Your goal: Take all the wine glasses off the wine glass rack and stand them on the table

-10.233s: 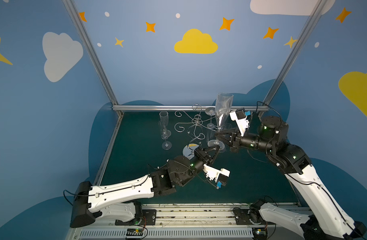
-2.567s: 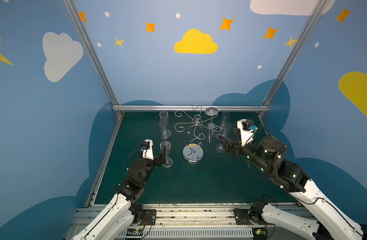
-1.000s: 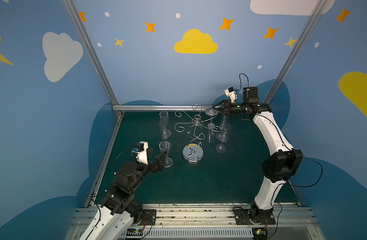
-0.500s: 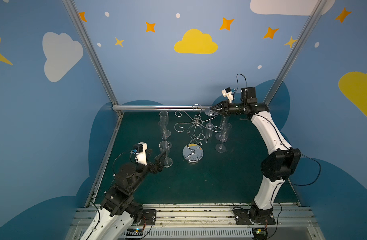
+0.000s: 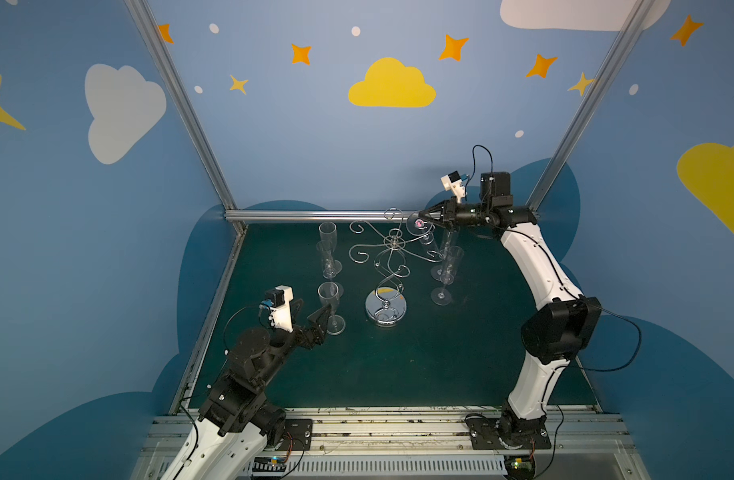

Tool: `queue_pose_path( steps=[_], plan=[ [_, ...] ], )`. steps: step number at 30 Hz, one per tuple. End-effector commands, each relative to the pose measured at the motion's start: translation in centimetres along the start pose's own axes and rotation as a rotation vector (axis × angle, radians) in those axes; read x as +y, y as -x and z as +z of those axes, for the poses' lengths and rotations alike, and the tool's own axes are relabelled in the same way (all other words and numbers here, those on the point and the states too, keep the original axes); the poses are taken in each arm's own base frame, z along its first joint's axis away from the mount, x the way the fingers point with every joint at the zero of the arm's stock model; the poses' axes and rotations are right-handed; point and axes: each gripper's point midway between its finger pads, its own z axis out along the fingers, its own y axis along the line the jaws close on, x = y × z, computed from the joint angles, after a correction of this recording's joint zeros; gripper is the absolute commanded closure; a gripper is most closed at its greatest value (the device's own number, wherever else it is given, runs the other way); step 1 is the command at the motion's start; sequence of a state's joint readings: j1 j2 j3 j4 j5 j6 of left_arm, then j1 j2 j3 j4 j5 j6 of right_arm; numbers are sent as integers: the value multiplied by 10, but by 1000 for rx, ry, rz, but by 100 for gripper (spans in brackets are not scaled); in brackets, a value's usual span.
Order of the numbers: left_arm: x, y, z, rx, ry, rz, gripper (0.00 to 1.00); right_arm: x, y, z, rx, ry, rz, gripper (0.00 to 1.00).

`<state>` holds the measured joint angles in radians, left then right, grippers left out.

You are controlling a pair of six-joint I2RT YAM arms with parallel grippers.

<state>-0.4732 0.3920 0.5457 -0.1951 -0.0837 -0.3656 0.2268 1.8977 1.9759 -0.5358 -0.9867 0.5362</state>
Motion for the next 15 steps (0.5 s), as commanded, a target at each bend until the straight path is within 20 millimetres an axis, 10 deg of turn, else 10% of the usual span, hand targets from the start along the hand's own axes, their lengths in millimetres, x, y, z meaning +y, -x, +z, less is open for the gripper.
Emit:
queue_pose_path(
  steps=[1,15],
  plan=[
    [3,-1,-2,-3,13,0,12,9,2,-2,-24,23,-9,100],
    [4,-1,-7,-7,19,-6,12,35,25,-19,-111,121,35,100]
  ],
)
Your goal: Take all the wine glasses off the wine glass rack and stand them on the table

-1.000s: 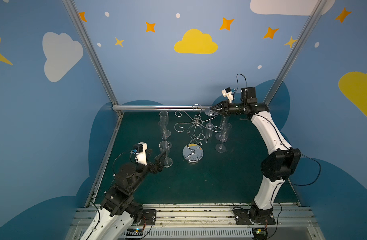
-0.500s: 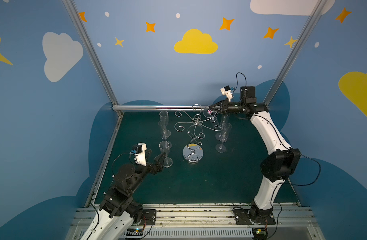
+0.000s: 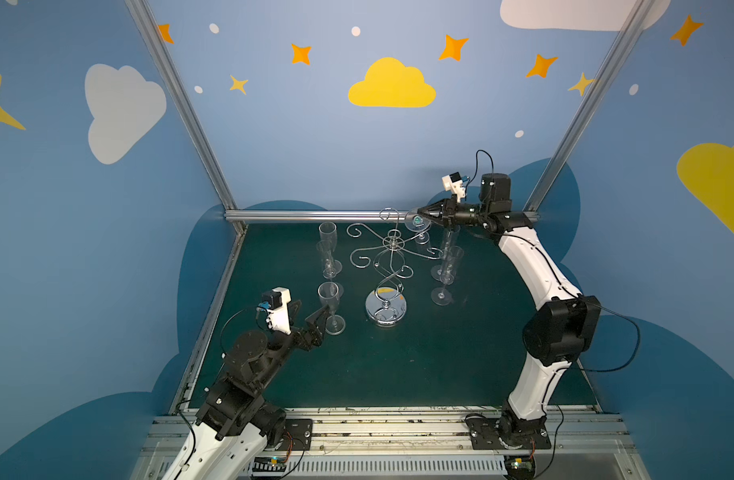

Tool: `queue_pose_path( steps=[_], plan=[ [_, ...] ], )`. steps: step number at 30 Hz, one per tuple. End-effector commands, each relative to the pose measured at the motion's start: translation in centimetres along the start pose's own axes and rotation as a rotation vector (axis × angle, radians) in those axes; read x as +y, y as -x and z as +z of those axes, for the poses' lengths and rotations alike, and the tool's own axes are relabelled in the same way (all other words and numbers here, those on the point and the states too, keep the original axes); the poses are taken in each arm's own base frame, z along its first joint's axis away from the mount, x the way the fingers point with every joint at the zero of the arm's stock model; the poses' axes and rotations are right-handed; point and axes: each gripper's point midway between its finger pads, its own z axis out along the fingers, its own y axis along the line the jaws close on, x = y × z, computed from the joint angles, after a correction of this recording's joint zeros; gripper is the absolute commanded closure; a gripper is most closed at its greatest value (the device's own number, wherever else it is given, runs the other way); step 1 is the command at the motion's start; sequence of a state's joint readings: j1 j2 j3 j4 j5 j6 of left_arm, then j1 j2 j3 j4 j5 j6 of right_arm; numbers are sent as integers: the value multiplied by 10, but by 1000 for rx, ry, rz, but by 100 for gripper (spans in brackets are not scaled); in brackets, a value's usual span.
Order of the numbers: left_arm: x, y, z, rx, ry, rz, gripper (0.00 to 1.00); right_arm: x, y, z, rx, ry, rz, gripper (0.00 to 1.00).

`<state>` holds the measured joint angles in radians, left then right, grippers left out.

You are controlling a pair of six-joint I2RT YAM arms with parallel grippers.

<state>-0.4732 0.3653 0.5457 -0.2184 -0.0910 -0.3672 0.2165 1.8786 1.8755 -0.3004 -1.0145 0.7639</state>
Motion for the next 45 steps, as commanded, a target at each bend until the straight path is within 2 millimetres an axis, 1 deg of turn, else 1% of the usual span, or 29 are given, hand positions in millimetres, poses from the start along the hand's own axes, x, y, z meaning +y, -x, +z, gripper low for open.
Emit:
queue_pose_path(
  steps=[1,8,11,15,24,29,36,39,45],
  plan=[
    [3,0,-2,-3,14,-3,12,39,12,-19,-59,64,-59,100],
    [3,0,-1,-1,17,-2,12,46,21,-30,-90,86,-41,100],
    [4,0,0,-1,19,0,12,49,20,-33,-98,99,-37,100],
    [4,0,0,-4,20,1,12,54,15,-34,-93,114,-33,100],
    [5,-2,1,-2,26,-1,12,67,-6,-33,-73,123,-40,100],
    [6,-2,0,-3,25,-1,11,74,-16,-21,-46,132,-45,100],
    [6,-1,-3,-13,27,3,11,83,-25,7,5,144,-59,100],
    [6,0,-4,-16,27,2,11,84,-22,17,16,146,-70,100],
    [6,3,-9,-26,30,2,11,84,-3,26,10,135,-145,100]
  ],
)
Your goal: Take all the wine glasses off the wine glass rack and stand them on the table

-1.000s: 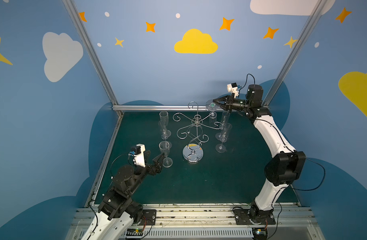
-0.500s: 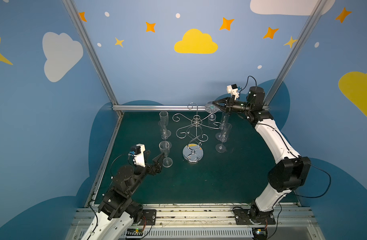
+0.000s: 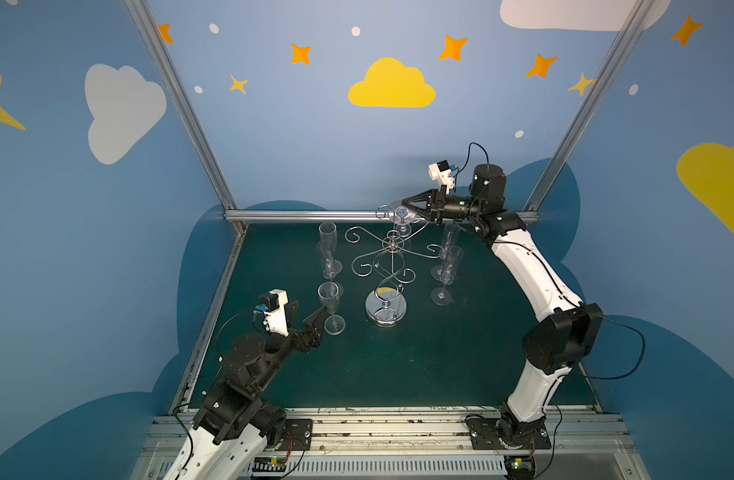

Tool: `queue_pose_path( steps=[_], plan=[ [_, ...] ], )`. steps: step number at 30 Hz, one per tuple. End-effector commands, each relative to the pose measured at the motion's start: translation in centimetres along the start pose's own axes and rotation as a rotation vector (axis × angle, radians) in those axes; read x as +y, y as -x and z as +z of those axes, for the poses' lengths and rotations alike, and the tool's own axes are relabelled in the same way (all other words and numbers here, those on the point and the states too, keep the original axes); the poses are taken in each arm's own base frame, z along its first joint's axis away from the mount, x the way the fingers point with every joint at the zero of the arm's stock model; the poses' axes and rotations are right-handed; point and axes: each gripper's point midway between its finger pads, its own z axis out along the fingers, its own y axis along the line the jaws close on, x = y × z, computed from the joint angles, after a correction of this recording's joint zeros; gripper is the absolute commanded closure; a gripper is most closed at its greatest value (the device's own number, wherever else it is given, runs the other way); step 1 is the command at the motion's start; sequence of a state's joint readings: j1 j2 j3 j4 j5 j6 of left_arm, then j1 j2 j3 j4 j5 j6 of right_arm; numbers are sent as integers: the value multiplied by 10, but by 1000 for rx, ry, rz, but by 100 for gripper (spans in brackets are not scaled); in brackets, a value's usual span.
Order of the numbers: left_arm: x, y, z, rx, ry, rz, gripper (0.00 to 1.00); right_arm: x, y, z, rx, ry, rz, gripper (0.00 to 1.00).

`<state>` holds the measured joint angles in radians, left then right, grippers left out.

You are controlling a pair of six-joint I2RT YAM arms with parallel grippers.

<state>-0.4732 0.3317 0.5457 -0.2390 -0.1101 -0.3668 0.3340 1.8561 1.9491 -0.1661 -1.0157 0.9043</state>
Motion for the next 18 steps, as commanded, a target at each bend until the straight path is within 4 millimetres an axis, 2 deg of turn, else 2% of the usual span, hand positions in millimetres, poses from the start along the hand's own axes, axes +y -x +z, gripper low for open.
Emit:
queue_pose_path(
  steps=[1,7,11,15,18],
  plan=[
    [3,1,-3,-10,16,1,11,2,14,0,-16,-16,-92,100],
    [2,7,-10,-25,14,-2,11,7,38,-7,-68,-85,-247,100],
    [-1,14,-14,-35,8,-6,10,21,51,-15,-99,-109,-370,100],
    [-8,27,-18,-53,-13,-29,10,46,56,-27,-147,-148,-572,100],
    [-19,39,-20,-55,-51,-46,10,72,50,-39,-181,-205,-754,100]
  ],
)
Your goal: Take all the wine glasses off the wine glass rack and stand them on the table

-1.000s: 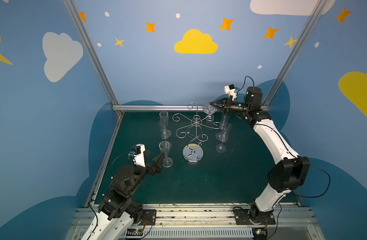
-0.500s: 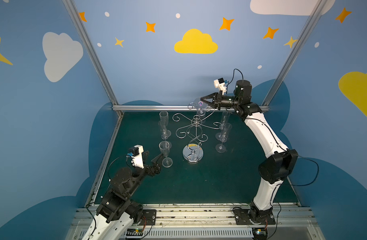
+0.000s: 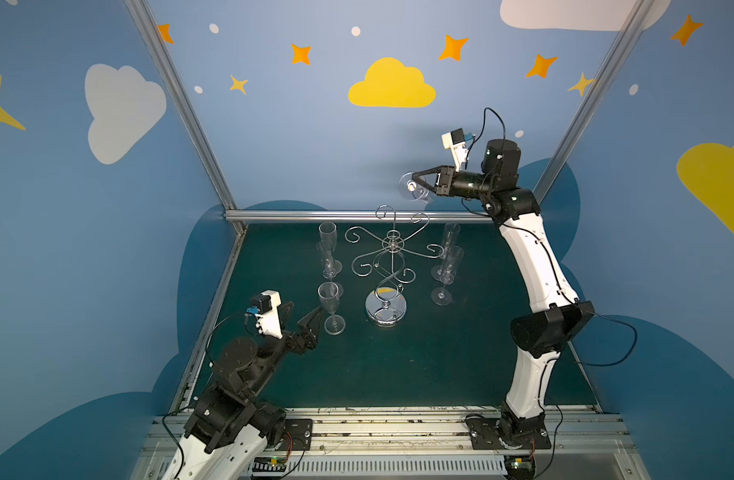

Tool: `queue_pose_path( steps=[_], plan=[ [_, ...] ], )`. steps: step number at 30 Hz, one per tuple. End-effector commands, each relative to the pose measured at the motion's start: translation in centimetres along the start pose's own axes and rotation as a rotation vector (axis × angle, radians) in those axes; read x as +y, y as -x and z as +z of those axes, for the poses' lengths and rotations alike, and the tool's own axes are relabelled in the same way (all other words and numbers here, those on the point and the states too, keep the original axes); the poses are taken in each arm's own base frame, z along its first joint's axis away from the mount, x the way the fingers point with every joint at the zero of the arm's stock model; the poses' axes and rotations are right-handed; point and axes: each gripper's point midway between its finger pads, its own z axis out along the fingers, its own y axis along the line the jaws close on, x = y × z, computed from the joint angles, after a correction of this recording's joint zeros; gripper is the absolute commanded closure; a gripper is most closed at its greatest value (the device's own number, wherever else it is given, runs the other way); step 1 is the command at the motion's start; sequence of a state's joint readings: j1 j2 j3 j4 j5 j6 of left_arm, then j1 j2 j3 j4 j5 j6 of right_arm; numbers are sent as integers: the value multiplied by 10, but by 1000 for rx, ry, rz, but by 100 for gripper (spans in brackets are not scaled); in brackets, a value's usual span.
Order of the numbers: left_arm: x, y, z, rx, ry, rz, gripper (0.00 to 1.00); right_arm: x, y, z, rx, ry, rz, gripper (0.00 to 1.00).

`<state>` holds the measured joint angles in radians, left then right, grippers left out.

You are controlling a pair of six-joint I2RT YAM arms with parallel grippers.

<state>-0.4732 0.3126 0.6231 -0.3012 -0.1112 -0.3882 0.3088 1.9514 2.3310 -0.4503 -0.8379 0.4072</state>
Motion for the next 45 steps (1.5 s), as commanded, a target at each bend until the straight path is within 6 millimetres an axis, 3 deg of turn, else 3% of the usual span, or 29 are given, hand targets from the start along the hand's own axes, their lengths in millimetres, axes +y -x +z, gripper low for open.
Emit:
queue_pose_path(
  steps=[1,5,9,12,17,24,30,35,45],
  plan=[
    [-17,22,-5,-20,-58,-28,10,44,22,-29,-74,-67,-321,100],
    [-41,39,-2,7,-143,-38,10,81,22,-53,-128,-129,-555,100],
    [-72,58,3,36,-268,-55,10,125,8,-76,-196,-187,-827,100],
    [-97,70,7,72,-375,-65,10,153,-12,-91,-222,-219,-1024,100],
    [-136,91,13,120,-555,-73,10,192,-63,-105,-250,-171,-1287,100],
    [-173,106,19,170,-753,-105,12,209,-145,-97,-138,-134,-1563,100],
    [-190,88,31,266,-849,-136,17,217,-199,-71,-73,-147,-1760,100],
    [-199,72,36,313,-879,-142,26,228,-214,-56,-98,-173,-1832,100],
    [-206,56,36,349,-901,-143,58,234,-222,-47,-108,-215,-1875,100]
  ],
)
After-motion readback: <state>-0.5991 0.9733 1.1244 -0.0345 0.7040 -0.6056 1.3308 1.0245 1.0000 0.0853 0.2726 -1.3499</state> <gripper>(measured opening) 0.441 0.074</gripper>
